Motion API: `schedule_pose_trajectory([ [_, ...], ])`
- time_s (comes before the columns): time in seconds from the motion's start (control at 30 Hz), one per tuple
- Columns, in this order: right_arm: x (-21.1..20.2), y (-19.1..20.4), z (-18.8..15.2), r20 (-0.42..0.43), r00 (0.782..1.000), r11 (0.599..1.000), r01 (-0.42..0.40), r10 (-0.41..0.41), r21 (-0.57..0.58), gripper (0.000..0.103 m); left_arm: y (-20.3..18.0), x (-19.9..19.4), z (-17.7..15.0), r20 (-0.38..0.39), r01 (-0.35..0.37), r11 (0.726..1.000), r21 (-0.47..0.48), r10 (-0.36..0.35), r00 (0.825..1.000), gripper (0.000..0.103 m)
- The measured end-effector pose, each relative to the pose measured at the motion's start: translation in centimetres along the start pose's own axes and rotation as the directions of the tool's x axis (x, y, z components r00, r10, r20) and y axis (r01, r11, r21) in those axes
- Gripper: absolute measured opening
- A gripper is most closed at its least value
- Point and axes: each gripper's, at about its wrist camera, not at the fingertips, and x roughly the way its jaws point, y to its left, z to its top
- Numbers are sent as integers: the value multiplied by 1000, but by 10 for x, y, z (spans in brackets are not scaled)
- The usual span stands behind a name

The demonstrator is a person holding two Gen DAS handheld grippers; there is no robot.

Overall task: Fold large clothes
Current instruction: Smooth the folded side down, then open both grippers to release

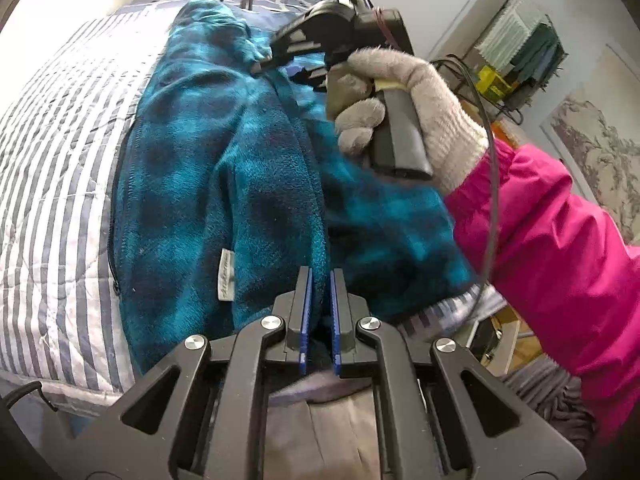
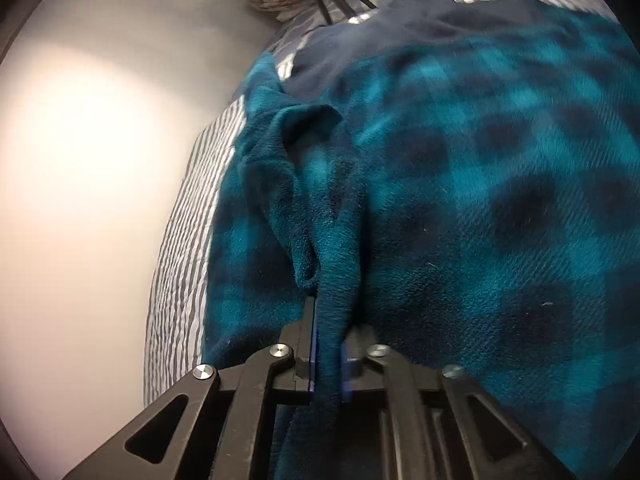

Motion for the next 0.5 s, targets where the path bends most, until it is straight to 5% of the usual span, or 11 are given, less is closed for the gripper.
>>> schedule_pose_trajectory([
  [0.07, -17, 11, -3, 12, 1000, 1000, 5, -5, -29, 32, -2, -12, -4, -9, 26, 1000, 5, -26, 1000, 15],
  [0.2, -75, 30, -10, 56, 998, 995, -3, 8, -99, 33, 6, -54, -21, 30, 135, 990, -35, -134, 991, 18],
  [0.33, -126, 47, -40, 75, 997, 980, 17, -2, -198, 34, 27, -85, -25, 127, 96, 991, -89, -84, 988, 18],
  [0.5, -144, 64, -95, 9, 1000, 955, 12, -10, -297, 40, 65, -84, -18, 144, 64, 975, -211, -34, 989, 18],
])
